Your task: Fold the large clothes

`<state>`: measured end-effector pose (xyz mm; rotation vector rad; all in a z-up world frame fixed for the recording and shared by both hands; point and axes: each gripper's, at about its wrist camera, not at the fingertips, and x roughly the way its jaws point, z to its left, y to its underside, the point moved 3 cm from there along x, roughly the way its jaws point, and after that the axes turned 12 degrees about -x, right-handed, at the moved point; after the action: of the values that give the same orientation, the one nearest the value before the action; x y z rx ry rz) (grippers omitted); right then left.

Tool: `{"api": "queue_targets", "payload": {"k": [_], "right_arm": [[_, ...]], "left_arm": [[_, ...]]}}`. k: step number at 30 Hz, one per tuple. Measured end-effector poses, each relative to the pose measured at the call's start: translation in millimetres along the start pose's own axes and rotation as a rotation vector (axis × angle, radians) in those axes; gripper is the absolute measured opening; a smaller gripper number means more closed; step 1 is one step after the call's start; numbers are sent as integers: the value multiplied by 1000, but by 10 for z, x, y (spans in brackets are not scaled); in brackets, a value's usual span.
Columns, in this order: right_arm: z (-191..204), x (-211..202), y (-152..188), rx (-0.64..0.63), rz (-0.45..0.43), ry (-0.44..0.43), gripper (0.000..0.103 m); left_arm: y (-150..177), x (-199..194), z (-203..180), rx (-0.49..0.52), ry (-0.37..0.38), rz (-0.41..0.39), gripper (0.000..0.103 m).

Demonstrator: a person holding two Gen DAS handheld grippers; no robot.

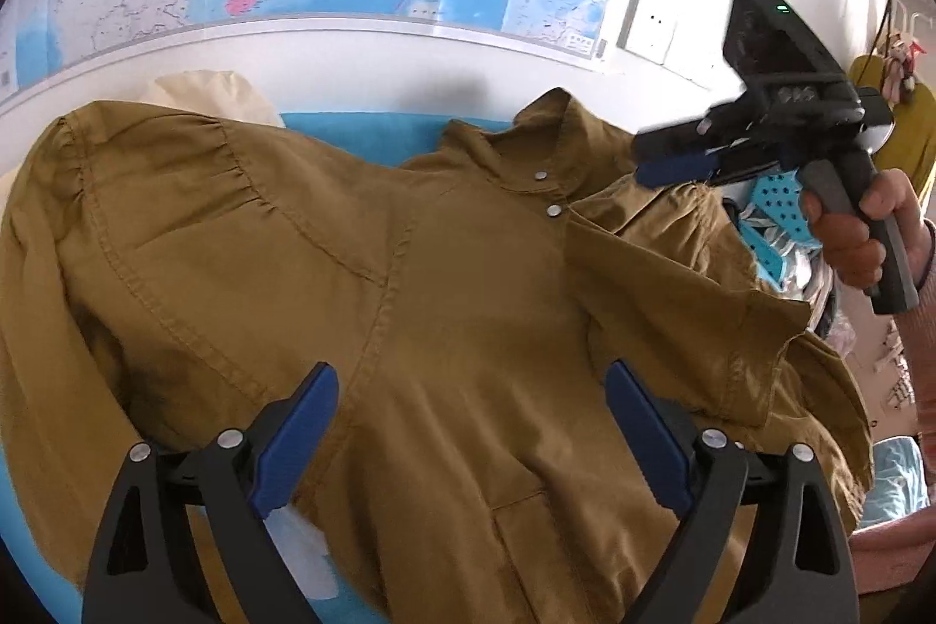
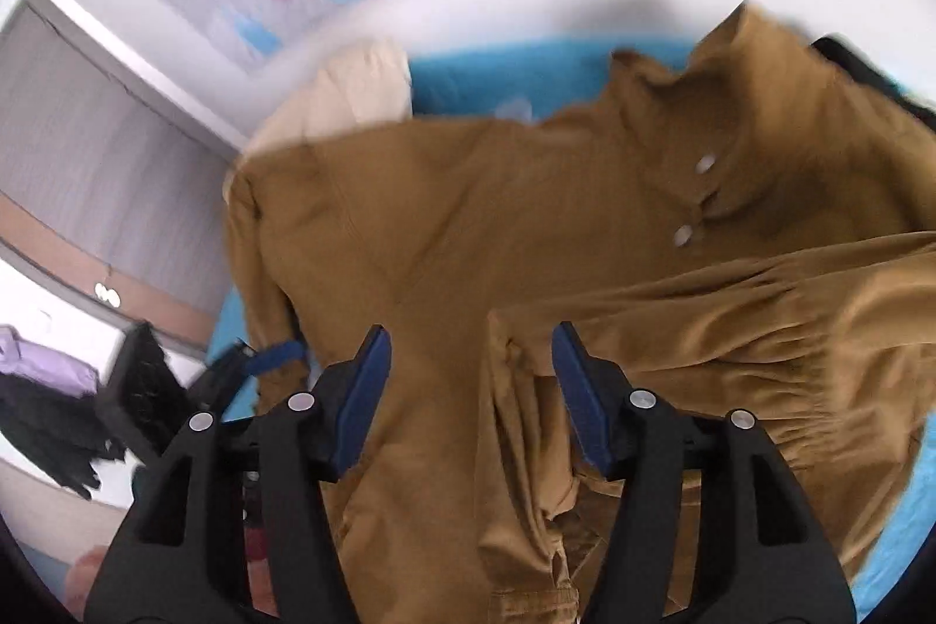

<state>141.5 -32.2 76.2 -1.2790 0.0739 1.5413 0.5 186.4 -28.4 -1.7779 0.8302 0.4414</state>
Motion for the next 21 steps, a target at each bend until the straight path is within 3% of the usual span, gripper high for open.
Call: {"api": "queue_targets", "payload": {"k": [3,10,11,13,14,19,21], "right_arm": [[-4,-402,141,-49,-71,16,64],[120,-480,958,-188,31,-29,73],[132,-440,1065,-188,52,-55,70],[195,-370,1197,-185,73,-100,27],[248,-330,1224,-182,72,-147,22],[553,-132,986,-226,-24,-271,19],[578,46,840,-195,-37,-305,29]], "left_arm": [[-9,28,-115,20,40,5,90],[-40,172,-372,68,99,18,91],[-47,205,-384,63,104,24,91],[-53,238,-391,56,103,31,91],[-59,239,-392,54,102,30,91],[-89,71,-458,83,74,-28,91],[-136,-14,-457,75,66,-49,91]]}}
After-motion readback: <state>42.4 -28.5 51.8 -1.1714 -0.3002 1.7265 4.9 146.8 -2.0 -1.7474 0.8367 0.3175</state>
